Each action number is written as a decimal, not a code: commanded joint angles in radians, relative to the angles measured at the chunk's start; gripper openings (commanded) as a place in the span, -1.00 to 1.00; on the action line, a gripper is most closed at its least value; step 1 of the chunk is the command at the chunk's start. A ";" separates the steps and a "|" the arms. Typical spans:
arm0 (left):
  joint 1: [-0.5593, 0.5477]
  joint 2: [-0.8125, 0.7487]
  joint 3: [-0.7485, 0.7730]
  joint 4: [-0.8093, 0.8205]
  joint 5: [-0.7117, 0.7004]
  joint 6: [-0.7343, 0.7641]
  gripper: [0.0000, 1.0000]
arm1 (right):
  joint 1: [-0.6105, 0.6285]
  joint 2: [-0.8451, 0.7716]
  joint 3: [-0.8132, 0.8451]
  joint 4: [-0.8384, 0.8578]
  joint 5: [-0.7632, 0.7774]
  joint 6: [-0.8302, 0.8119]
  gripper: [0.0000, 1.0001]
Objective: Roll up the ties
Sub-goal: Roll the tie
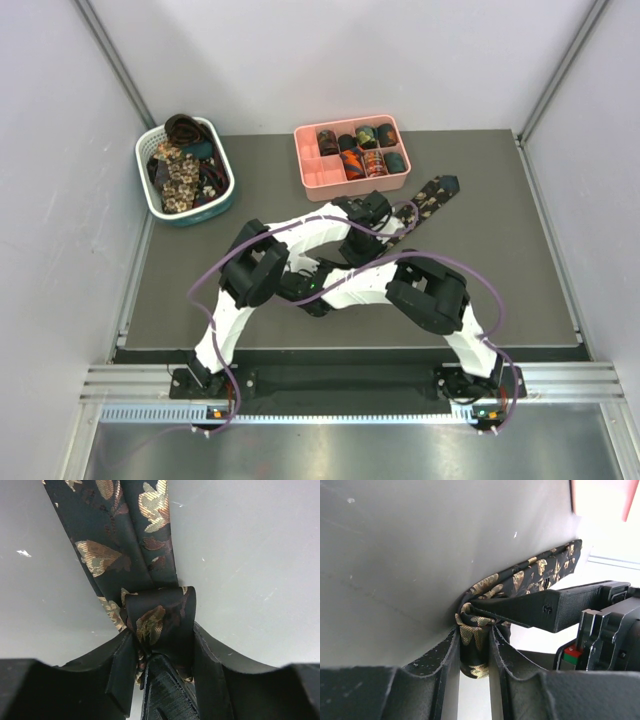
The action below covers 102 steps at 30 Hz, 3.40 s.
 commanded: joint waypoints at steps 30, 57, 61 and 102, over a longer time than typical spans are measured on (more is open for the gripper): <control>-0.022 -0.090 -0.297 0.437 -0.166 -0.051 0.79 | 0.026 -0.065 -0.034 0.020 -0.164 -0.011 -1.00; 0.003 -0.104 -0.414 0.472 -0.056 -0.051 0.08 | 0.019 -0.074 -0.040 0.026 -0.174 -0.011 -0.85; -0.006 -0.116 -0.429 0.469 -0.065 -0.053 0.04 | 0.016 -0.062 -0.040 0.017 -0.161 -0.008 -0.62; 0.017 -0.241 -0.241 0.442 0.010 -0.050 0.58 | -0.023 -0.209 -0.108 0.103 -0.370 -0.008 -0.87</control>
